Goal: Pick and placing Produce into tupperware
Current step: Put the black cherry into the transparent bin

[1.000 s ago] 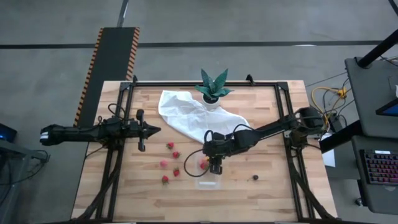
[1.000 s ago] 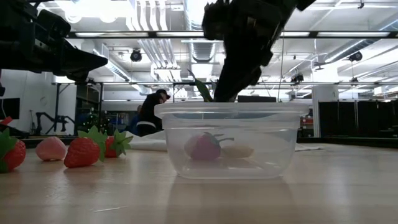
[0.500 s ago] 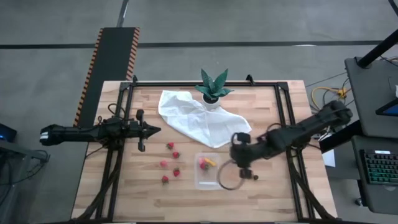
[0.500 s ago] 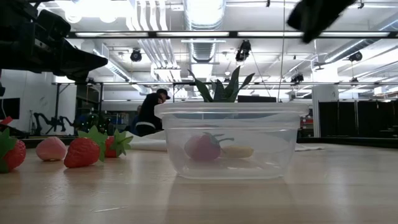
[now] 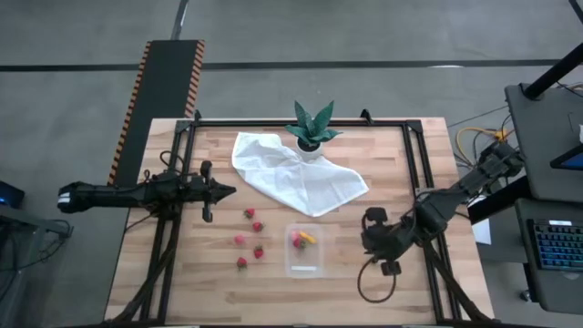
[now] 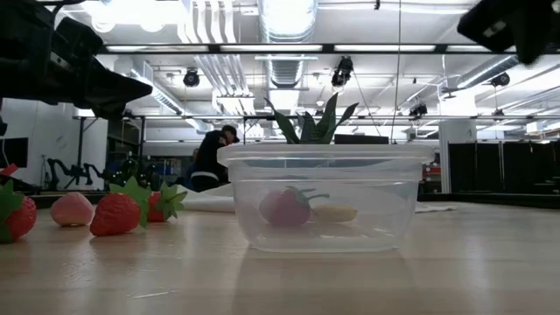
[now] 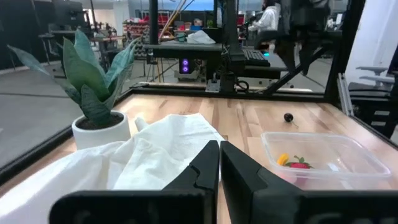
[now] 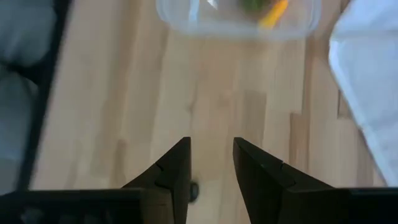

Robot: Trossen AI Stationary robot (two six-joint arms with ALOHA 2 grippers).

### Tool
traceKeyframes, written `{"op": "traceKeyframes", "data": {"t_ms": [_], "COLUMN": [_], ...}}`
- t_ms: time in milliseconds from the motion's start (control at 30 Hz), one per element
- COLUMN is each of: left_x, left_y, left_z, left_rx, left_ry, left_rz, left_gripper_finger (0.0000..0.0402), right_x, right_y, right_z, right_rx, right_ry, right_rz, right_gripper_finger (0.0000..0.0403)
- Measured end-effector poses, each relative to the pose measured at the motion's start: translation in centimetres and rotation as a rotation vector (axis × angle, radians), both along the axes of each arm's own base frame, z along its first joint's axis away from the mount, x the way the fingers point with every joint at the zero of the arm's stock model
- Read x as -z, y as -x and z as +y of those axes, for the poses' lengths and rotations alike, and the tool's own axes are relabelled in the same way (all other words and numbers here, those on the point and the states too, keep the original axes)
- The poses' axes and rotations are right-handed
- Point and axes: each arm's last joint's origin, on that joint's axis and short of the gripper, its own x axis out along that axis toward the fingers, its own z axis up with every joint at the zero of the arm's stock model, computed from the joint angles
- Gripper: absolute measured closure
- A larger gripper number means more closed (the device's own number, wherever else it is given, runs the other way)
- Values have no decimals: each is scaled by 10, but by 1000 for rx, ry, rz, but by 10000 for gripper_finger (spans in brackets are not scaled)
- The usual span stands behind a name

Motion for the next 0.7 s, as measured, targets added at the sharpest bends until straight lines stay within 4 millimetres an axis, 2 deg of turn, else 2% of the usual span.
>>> {"op": "traceKeyframes", "data": {"t_ms": [233,467,700], "left_x": [2,-1,-4], "left_y": [-1,-1,-2], "left_z": [0,1,1], "left_rx": [-5,-26,-29], "left_ry": [51,48,47], "left_rz": [12,-21,-43], "left_gripper_finger": [402,402,402], "right_x": [29,51,63], "right_y": [0,-9,-17], "right_z": [7,18,25], "right_rx": [-18,-40,-6], "right_ry": [108,99,90], "right_rz": [165,280,291], "right_gripper_finger": [291,291,291]}}
